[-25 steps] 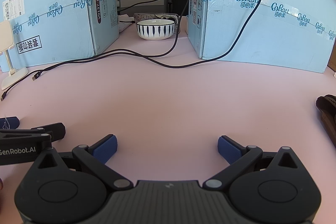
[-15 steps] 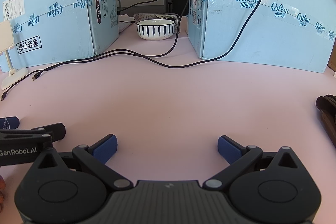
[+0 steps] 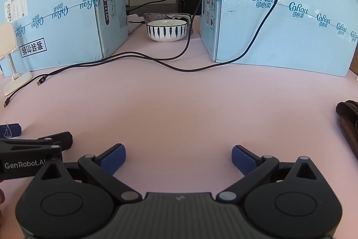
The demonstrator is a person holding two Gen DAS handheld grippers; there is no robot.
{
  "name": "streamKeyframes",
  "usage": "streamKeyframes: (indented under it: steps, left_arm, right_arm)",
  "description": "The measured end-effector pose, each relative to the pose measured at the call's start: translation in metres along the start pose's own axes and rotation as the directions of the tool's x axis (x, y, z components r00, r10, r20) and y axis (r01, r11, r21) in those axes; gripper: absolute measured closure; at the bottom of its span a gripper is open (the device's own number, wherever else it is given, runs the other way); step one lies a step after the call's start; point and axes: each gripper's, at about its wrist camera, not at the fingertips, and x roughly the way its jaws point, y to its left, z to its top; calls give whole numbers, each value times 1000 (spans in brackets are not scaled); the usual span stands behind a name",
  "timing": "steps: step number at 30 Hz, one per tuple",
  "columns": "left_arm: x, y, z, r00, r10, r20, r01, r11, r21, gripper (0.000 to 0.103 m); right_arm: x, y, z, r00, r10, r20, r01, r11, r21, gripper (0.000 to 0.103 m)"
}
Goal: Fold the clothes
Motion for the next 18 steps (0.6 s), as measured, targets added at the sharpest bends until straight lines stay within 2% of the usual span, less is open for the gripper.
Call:
streamKeyframes:
  steps: [4, 8, 11, 14, 18]
  left_arm:
    - [-11, -6, 5, 998, -66, 9, 66, 998, 8, 0]
    - [-25, -24, 13, 985, -170, 29, 168, 984, 56, 0]
    - [-29, -50, 18, 970, -243, 21, 240, 965, 107, 0]
    - [-34, -86, 21, 951, -310, 9, 304, 937, 172, 0]
    - [-39, -131, 20, 928, -372, -5, 362, 900, 243, 0]
  right_arm:
    - [-10, -17, 4, 1000, -1, -7, 2, 997, 74, 2]
    - [-33, -36, 7, 997, -48, 54, 43, 995, 91, 2]
    - [-56, -59, 7, 989, -89, 115, 76, 991, 114, 1]
    - [-82, -96, 6, 980, -116, 160, 85, 978, 189, 1]
    - [-108, -143, 1, 972, -155, 178, 105, 959, 262, 1]
